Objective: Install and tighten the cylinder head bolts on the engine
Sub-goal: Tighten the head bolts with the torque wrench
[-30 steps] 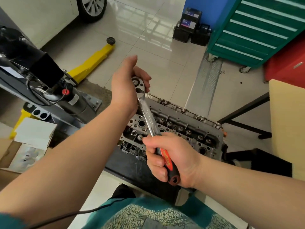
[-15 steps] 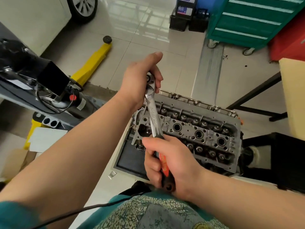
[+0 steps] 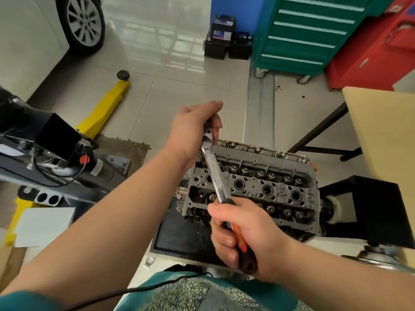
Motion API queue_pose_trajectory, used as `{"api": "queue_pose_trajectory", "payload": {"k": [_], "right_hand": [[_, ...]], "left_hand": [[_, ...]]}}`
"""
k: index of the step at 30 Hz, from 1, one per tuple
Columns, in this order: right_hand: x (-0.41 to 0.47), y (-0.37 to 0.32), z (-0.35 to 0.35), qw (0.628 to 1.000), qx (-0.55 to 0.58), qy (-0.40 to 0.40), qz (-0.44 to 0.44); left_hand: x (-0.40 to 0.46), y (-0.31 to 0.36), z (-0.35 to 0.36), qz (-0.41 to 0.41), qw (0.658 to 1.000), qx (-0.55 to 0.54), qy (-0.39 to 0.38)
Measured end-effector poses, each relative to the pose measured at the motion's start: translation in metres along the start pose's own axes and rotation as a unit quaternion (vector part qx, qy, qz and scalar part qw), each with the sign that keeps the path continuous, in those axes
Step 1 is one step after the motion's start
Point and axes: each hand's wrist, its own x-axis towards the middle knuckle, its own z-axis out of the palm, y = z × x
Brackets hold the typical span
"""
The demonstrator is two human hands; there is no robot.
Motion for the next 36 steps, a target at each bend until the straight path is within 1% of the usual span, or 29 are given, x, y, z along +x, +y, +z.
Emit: {"api": "queue_pose_trajectory", "payload": {"k": [4,7,11,14,15,16,17,20,22,23,24,25,27,28,29,30,31,32,33,36], "right_hand": [[0.007,0.008,0.013,0.999,0.023,0.021,-0.011],[0.003,0.003,0.010,1.000,0.002,0.029,-0.003],[-0.006,-0.008,0.000,0.993,-0.103,0.062,0.007],[-0.007,-0.020,-0.009,0.967,-0.226,0.119,0.011],[-0.007,-0.027,-0.014,0.947,-0.292,0.136,0.004],[-0.007,-0.035,-0.018,0.916,-0.369,0.154,-0.006],[-0.008,-0.043,-0.021,0.878,-0.444,0.175,-0.019],[-0.007,-0.064,-0.032,0.744,-0.620,0.244,-0.051],[-0.001,-0.079,-0.036,0.625,-0.722,0.290,-0.062],[0.003,-0.087,-0.036,0.579,-0.753,0.304,-0.073],[0.008,-0.096,-0.034,0.558,-0.765,0.309,-0.089],[0.015,-0.104,-0.031,0.559,-0.766,0.300,-0.104],[0.034,-0.118,-0.019,0.601,-0.746,0.256,-0.129],[0.045,-0.122,-0.013,0.623,-0.736,0.229,-0.136],[0.056,-0.125,-0.006,0.633,-0.732,0.208,-0.139],[0.066,-0.126,0.000,0.631,-0.738,0.194,-0.136],[0.076,-0.126,0.003,0.619,-0.751,0.188,-0.131],[0.084,-0.124,0.005,0.605,-0.763,0.189,-0.129],[0.089,-0.124,0.006,0.594,-0.769,0.198,-0.130],[0.093,-0.131,0.009,0.592,-0.763,0.220,-0.138]], "left_hand": [[0.006,0.002,-0.006,-0.002,1.000,0.010,-0.025],[0.007,0.002,-0.006,-0.006,0.999,0.010,-0.042],[0.005,-0.003,-0.007,0.002,0.997,0.014,-0.078],[0.003,-0.005,-0.008,0.029,0.995,0.027,-0.096],[0.002,-0.005,-0.009,0.039,0.993,0.031,-0.104],[0.000,-0.005,-0.010,0.044,0.992,0.037,-0.114],[-0.002,-0.006,-0.011,0.043,0.990,0.044,-0.123],[-0.011,-0.010,-0.016,0.035,0.989,0.069,-0.125],[-0.017,-0.019,-0.023,0.026,0.987,0.087,-0.133],[-0.020,-0.024,-0.028,0.019,0.985,0.098,-0.144],[-0.023,-0.030,-0.032,0.010,0.983,0.098,-0.153],[-0.024,-0.037,-0.035,-0.002,0.983,0.080,-0.162],[-0.023,-0.052,-0.040,-0.021,0.982,-0.006,-0.186],[-0.021,-0.058,-0.040,-0.039,0.981,-0.038,-0.184],[-0.018,-0.066,-0.041,-0.051,0.985,-0.022,-0.161],[-0.016,-0.071,-0.041,-0.041,0.989,0.041,-0.137],[-0.013,-0.078,-0.042,-0.010,0.984,0.137,-0.115],[-0.011,-0.083,-0.043,0.014,0.970,0.221,-0.096],[-0.011,-0.086,-0.042,0.036,0.960,0.267,-0.079],[-0.011,-0.077,-0.036,0.078,0.953,0.290,-0.049]]}}
